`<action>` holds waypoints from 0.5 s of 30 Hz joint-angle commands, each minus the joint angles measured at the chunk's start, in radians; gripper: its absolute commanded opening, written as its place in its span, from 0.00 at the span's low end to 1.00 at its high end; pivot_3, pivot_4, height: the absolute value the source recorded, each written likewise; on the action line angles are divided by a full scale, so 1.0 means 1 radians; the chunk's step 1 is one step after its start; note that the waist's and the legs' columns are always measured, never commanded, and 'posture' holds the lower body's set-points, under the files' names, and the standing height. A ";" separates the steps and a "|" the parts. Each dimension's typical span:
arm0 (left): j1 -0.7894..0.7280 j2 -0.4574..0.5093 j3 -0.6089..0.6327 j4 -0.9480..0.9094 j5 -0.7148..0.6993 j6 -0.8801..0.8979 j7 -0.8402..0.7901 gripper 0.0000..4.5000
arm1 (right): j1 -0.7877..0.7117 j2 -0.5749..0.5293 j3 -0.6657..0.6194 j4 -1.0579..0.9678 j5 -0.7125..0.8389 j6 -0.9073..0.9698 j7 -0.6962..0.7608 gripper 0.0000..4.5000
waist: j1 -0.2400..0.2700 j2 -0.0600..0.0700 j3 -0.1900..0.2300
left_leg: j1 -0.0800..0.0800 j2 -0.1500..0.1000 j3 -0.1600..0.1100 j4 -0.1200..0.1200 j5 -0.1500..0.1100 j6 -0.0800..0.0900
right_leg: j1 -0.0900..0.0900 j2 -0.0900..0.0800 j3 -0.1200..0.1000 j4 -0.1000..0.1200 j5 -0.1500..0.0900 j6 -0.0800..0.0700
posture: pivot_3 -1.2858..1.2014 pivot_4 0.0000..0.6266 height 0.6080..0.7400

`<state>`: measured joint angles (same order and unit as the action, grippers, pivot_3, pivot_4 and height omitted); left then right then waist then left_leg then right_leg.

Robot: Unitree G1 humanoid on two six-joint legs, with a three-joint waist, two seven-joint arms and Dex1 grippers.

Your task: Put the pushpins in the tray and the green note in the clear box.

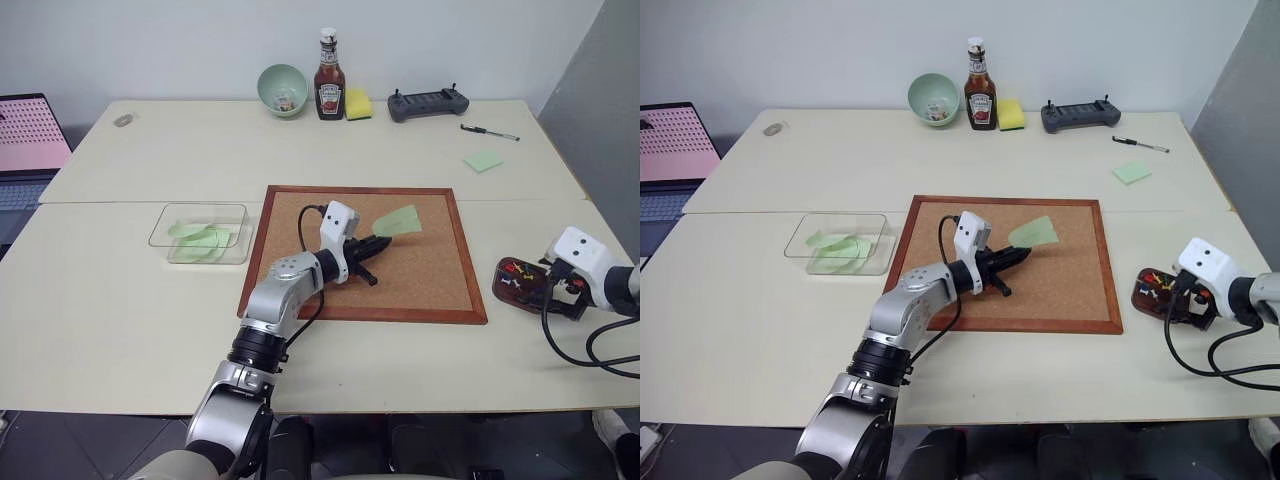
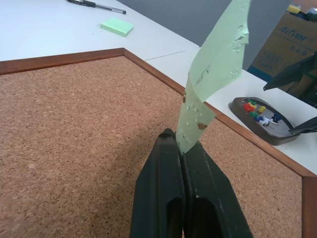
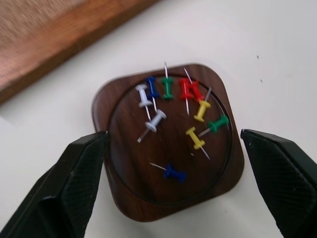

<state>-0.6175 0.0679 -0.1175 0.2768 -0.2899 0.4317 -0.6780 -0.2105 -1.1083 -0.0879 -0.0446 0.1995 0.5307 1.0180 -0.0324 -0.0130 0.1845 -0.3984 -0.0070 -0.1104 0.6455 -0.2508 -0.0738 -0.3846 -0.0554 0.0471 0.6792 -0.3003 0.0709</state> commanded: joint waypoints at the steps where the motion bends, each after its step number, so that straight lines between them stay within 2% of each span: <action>1: -0.013 0.051 0.039 -0.148 -0.001 0.036 0.045 0.00 | -0.077 0.028 -0.063 -0.111 0.101 0.000 0.035 1.00 | -0.005 0.000 0.000 | 0.000 0.000 0.000 0.000 0.000 0.000 | 0.000 0.000 0.000 0.000 0.000 0.000 | 0.52 0.24 1.00; 5: 0.014 0.153 0.097 -0.317 0.000 0.137 0.115 0.00 | -0.183 0.166 -0.026 -0.180 0.180 -0.001 0.003 1.00 | -0.011 -0.001 0.001 | 0.001 0.002 -0.001 0.000 0.000 0.000 | 0.000 0.001 0.000 0.000 0.000 0.000 | 0.52 0.24 1.00; 9: 0.081 0.308 0.216 -0.496 -0.011 0.277 0.171 0.00 | -0.305 0.316 0.042 -0.209 0.247 0.043 -0.013 1.00 | -0.019 -0.002 0.001 | 0.001 0.001 -0.002 0.000 0.000 0.000 | 0.001 0.001 -0.001 0.001 0.000 0.000 | 0.52 0.24 1.00; 15: 0.180 0.541 0.343 -0.592 0.013 0.367 0.172 0.00 | -0.439 0.461 0.170 -0.152 0.251 0.040 0.011 1.00 | -0.012 -0.005 0.002 | 0.000 0.000 -0.003 0.000 0.000 0.000 | 0.000 0.000 -0.002 0.001 0.000 0.000 | 0.52 0.24 1.00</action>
<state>-0.4495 0.5510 0.1656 -0.2670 -0.2887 0.7829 -0.5029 -0.6151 -0.6730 0.0455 -0.2005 0.4512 0.5933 1.0127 -0.0447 -0.0176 0.1870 -0.3982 -0.0057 -0.1130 0.6453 -0.2508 -0.0738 -0.3850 -0.0548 0.0452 0.6795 -0.3003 0.0706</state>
